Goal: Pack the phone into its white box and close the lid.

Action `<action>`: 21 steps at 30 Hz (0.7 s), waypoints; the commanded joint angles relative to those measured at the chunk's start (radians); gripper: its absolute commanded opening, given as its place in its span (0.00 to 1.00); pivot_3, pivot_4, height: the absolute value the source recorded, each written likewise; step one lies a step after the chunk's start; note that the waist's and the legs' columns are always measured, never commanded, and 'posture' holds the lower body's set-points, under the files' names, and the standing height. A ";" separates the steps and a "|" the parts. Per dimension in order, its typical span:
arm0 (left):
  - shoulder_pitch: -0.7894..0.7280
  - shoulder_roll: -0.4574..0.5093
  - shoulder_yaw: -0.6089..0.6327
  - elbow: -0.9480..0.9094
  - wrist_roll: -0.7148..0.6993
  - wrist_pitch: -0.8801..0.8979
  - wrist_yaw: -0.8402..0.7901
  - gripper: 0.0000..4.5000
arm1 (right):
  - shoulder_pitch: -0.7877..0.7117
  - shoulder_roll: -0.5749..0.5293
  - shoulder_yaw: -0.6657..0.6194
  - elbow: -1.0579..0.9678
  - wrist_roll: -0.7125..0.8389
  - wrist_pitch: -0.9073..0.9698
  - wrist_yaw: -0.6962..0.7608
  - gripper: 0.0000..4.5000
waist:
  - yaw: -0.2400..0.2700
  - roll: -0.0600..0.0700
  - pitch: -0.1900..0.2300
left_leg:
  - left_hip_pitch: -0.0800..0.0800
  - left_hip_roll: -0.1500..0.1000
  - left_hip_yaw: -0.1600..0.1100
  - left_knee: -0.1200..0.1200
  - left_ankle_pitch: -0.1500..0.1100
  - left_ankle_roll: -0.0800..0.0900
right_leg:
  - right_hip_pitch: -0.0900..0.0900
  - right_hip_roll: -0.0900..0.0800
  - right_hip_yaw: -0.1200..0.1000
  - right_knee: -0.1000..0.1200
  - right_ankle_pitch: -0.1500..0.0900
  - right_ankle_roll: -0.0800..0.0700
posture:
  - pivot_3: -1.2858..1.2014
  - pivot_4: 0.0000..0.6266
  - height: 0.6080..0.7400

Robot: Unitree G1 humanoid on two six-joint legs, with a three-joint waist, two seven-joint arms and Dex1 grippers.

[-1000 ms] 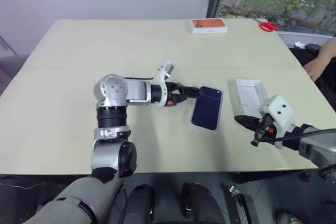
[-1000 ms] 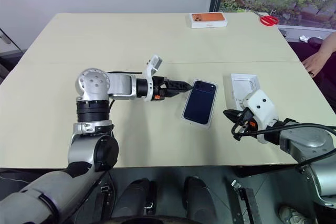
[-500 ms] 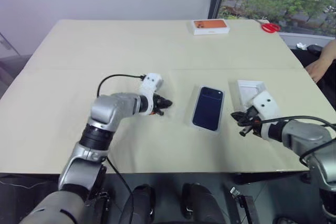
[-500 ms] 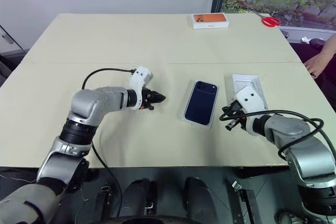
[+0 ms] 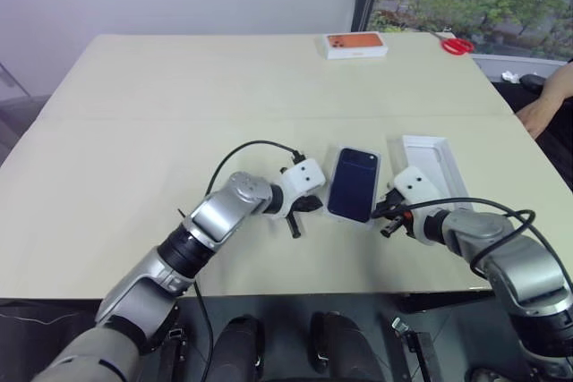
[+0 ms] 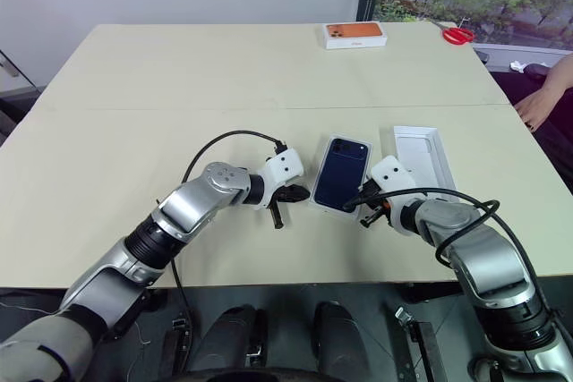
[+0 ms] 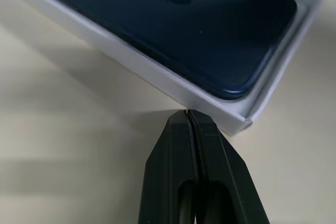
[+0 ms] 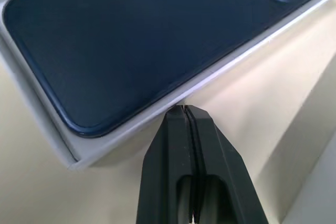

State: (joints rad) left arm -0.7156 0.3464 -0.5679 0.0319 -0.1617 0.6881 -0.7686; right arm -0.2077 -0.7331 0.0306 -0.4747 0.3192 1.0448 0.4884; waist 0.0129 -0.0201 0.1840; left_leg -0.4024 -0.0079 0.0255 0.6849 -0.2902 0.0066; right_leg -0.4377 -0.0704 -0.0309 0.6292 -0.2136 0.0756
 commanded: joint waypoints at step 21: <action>0.012 -0.032 0.029 -0.114 -0.082 0.172 -0.136 0.01 | 0.044 -0.068 -0.041 -0.104 0.038 0.019 0.076 0.00 | 0.000 0.000 0.000 | 0.000 0.001 0.000 0.000 0.000 0.000 | 0.000 0.001 0.000 0.000 0.000 0.000 | 0.52 0.24 1.00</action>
State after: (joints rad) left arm -0.7018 0.3304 -0.5538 -0.0414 -0.2277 0.8621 -0.8930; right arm -0.1617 -0.7930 0.0114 -0.5268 0.3382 1.0686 0.5496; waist 0.0126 -0.0201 0.1840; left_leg -0.4023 -0.0069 0.0250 0.6850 -0.2905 0.0070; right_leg -0.4377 -0.0690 -0.0308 0.6294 -0.2136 0.0759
